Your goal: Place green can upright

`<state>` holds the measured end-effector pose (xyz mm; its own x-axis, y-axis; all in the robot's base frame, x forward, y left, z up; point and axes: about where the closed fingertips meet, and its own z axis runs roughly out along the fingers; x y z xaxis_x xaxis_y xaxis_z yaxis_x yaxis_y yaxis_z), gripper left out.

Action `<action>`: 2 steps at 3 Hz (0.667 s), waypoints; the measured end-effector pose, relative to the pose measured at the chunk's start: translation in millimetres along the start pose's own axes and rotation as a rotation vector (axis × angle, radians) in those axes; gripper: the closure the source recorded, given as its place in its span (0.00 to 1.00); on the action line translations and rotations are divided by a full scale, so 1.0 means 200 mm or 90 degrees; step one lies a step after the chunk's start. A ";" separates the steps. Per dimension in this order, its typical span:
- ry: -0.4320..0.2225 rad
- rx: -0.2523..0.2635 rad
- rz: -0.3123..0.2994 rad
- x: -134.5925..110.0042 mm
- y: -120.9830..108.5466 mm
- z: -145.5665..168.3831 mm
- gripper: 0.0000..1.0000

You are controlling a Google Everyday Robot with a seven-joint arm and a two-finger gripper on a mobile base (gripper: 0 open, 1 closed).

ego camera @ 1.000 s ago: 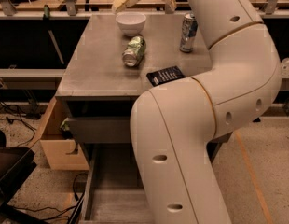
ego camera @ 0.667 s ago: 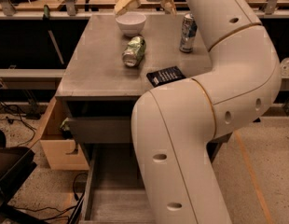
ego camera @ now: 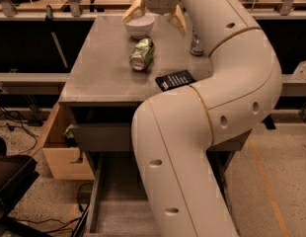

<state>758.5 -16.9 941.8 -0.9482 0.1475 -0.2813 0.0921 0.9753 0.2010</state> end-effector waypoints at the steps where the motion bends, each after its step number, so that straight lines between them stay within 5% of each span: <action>1: 0.008 0.015 0.053 -0.01 0.04 0.11 0.00; 2: 0.015 0.027 0.046 -0.01 0.07 0.20 0.00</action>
Offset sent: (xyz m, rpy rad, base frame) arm 0.1444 0.0096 0.0453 -0.0795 0.1487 -0.0662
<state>774.2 2.5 907.2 -0.9453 0.2149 -0.2455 0.1733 0.9682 0.1805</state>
